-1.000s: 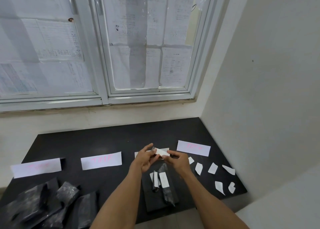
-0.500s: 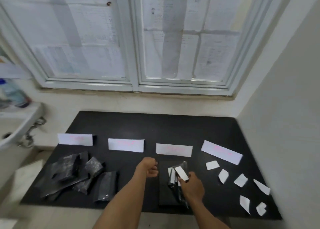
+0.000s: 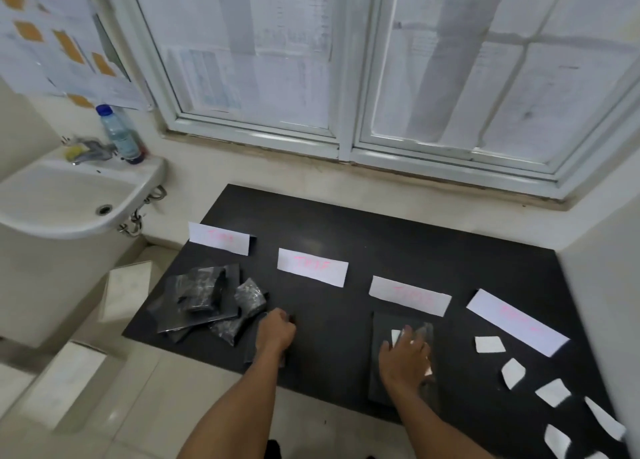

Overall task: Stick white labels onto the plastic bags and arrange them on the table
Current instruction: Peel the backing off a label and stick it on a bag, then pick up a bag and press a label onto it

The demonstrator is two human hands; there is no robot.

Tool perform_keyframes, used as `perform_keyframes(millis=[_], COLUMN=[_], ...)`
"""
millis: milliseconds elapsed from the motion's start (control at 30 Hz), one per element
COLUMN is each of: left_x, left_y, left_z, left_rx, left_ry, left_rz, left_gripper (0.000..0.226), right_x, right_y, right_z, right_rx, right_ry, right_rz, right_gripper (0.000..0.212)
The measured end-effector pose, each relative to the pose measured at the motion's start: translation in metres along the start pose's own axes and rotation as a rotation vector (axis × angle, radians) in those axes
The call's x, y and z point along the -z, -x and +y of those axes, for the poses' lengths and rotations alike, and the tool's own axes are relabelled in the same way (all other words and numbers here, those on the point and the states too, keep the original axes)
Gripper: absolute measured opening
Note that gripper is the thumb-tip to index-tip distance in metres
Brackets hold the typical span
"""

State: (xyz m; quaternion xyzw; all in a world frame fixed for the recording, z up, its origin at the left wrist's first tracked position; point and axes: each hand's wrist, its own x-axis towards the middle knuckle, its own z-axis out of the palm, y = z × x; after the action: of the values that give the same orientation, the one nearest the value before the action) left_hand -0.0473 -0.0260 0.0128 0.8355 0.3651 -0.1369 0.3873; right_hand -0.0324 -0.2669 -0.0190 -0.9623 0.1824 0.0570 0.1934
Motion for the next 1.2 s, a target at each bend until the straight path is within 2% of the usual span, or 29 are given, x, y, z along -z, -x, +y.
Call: perform_keyframes(millis=[100,200,300,367,467,567,733,933,1200], left_x=[0.018,0.033,0.043,0.034,0.016,0.037,0.043,0.026,-0.029], left_y=[-0.013,-0.026,-0.042,-0.058,-0.089,-0.065,-0.045,-0.041,-0.018], left_z=[-0.023,-0.047,-0.07,-0.087,-0.114,-0.094,-0.08,-0.048,0.047], left_rx=[-0.005,0.075,0.125,0.138,0.19,0.214,0.273,0.092,-0.101], left_ry=[-0.018,0.037,0.19,0.259,0.317,0.338,0.363,0.374,0.327], left_rz=[0.054,0.017,-0.113,-0.204,-0.287,-0.319,-0.446,-0.309,-0.388], left_gripper=[0.029,0.05,0.066,0.076,0.075,0.065,0.031,0.027,0.034], right_x=[-0.029,-0.057,-0.089,-0.098,-0.105,-0.108,-0.102,-0.064,0.012], right_y=[0.016,0.045,0.072,0.084,0.092,0.092,0.093,0.081,0.031], right_z=[-0.048,-0.099,-0.141,-0.155,-0.167,-0.166,-0.152,-0.135,-0.081], right_rx=[0.064,-0.05,-0.128,-0.158,-0.192,-0.232,-0.234,-0.227,-0.234], right_ry=[-0.172,-0.373,-0.447,-0.487,-0.526,-0.526,-0.451,-0.534,-0.631], right_rz=[-0.228,-0.536,-0.648,-0.681,-0.659,-0.622,-0.566,-0.403,-0.179], right_gripper=[0.047,0.055,0.064,0.06,0.057,0.052,0.034,0.038,0.035])
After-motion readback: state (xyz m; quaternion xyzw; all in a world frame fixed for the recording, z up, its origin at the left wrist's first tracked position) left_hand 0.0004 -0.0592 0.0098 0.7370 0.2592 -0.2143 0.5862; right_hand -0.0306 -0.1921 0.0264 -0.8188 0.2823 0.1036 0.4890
